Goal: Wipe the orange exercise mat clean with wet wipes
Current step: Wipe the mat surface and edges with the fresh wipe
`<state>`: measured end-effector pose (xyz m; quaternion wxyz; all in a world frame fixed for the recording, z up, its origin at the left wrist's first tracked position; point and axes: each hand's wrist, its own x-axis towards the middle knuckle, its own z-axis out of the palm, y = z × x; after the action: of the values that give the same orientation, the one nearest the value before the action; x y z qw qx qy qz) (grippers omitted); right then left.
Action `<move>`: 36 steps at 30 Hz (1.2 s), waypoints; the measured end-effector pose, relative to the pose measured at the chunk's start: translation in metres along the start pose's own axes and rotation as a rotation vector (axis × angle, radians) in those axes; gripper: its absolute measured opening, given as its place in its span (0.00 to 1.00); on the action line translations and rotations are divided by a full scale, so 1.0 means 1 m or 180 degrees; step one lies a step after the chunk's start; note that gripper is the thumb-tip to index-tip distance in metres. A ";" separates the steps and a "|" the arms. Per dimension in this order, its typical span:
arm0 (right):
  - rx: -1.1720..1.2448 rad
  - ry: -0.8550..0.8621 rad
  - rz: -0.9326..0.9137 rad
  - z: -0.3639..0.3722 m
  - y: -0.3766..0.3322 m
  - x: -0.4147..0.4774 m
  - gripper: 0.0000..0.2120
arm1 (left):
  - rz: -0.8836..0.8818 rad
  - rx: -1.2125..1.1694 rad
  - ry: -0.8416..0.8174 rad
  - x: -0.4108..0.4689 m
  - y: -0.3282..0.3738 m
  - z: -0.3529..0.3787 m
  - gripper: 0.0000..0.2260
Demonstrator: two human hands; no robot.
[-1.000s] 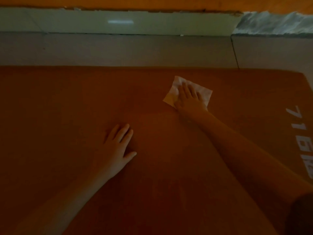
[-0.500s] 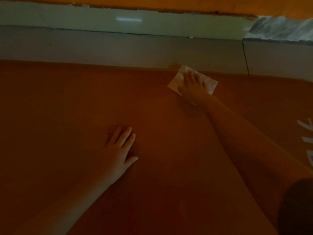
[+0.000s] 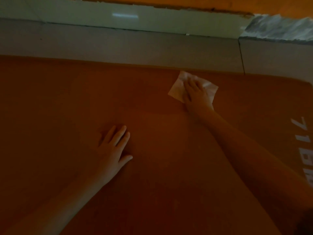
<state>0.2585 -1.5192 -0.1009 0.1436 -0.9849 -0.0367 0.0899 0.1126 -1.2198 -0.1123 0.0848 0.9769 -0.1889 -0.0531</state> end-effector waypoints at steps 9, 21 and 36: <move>0.2596 0.1339 0.1675 -0.046 0.017 -0.015 0.08 | -0.0020 -0.0022 -0.0090 0.001 0.002 -0.005 0.34; -0.0347 0.0140 0.0458 0.005 0.030 -0.075 0.31 | -0.0061 0.0026 -0.0332 0.001 0.002 -0.008 0.34; -0.1058 -0.0495 -0.0114 -0.005 0.006 0.020 0.32 | -0.0206 0.0189 -0.0481 0.002 0.014 -0.001 0.37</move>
<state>0.2797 -1.5240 -0.1017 -0.0228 -0.9843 -0.0796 0.1560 0.1097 -1.2328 -0.1088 0.0396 0.9778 -0.1646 -0.1238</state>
